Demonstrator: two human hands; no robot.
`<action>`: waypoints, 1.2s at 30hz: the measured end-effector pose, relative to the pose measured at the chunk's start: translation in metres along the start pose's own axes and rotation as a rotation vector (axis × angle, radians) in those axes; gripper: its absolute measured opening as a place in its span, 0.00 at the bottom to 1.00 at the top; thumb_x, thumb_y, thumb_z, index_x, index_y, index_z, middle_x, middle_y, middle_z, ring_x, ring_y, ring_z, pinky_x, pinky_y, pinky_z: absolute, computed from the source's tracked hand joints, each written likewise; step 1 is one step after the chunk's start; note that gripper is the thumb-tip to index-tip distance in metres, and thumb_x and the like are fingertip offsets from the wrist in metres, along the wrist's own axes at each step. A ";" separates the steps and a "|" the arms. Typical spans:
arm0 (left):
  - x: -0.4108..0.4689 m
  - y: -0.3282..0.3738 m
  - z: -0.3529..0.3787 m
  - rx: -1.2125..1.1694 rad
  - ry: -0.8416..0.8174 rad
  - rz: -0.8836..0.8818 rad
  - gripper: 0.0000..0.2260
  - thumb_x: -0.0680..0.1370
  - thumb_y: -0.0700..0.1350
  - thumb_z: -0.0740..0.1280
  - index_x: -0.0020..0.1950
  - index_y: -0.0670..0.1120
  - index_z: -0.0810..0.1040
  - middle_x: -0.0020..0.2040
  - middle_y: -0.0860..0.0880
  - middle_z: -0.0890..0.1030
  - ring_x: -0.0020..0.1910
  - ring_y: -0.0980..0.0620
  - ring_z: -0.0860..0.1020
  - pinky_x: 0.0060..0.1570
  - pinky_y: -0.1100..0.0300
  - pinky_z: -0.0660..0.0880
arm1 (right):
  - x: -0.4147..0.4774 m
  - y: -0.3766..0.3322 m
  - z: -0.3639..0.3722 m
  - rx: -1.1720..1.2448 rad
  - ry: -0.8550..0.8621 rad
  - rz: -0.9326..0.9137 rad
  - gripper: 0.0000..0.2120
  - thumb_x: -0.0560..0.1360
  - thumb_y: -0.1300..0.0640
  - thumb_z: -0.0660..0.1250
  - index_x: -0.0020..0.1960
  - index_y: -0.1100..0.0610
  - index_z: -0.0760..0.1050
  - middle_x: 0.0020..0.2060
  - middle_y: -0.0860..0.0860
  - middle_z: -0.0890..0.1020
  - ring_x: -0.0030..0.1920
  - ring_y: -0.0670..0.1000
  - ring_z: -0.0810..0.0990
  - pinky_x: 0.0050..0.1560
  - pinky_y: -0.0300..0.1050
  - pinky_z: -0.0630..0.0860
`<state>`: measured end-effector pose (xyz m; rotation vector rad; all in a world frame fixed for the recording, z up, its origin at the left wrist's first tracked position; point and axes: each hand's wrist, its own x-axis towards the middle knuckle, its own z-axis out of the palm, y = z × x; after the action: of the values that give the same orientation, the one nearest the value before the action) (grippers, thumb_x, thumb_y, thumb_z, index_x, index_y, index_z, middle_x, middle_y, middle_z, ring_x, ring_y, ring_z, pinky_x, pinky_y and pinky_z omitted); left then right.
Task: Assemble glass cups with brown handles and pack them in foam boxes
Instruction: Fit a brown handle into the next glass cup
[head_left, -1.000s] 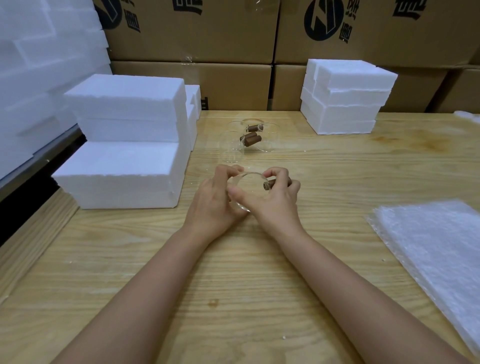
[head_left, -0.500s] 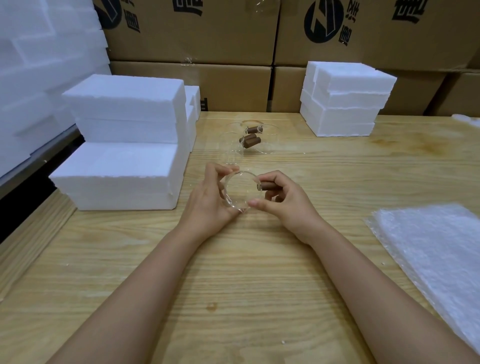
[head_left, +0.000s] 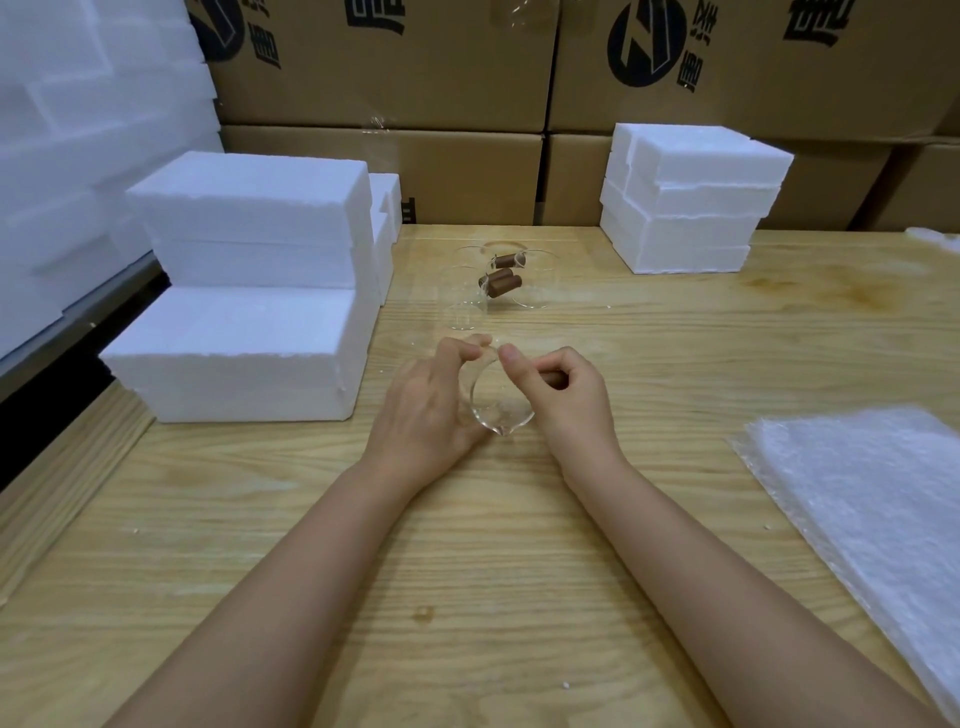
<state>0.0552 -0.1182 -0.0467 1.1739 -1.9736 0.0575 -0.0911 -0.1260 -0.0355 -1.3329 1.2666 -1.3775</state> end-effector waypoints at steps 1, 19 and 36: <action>0.000 0.001 0.000 0.015 -0.006 0.002 0.27 0.63 0.44 0.80 0.54 0.39 0.70 0.63 0.47 0.79 0.42 0.43 0.81 0.45 0.52 0.72 | -0.001 0.000 0.003 -0.055 0.008 0.020 0.18 0.65 0.41 0.74 0.42 0.53 0.74 0.44 0.46 0.74 0.36 0.39 0.73 0.38 0.27 0.68; -0.001 -0.009 -0.004 -0.357 -0.092 -0.344 0.26 0.68 0.50 0.78 0.56 0.56 0.63 0.55 0.63 0.76 0.43 0.53 0.80 0.48 0.49 0.78 | -0.002 -0.003 -0.012 -0.117 -0.185 -0.290 0.25 0.64 0.61 0.79 0.53 0.45 0.71 0.53 0.50 0.71 0.43 0.43 0.73 0.45 0.33 0.70; 0.000 -0.006 -0.006 -0.557 -0.190 -0.344 0.48 0.60 0.63 0.76 0.70 0.74 0.47 0.55 0.58 0.80 0.48 0.60 0.81 0.51 0.72 0.73 | 0.011 -0.004 -0.023 0.431 -0.113 -0.095 0.07 0.77 0.70 0.61 0.48 0.59 0.74 0.39 0.56 0.77 0.33 0.48 0.77 0.39 0.41 0.76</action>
<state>0.0632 -0.1194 -0.0447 1.1450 -1.7464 -0.7564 -0.1143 -0.1333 -0.0286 -1.1598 0.7814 -1.5138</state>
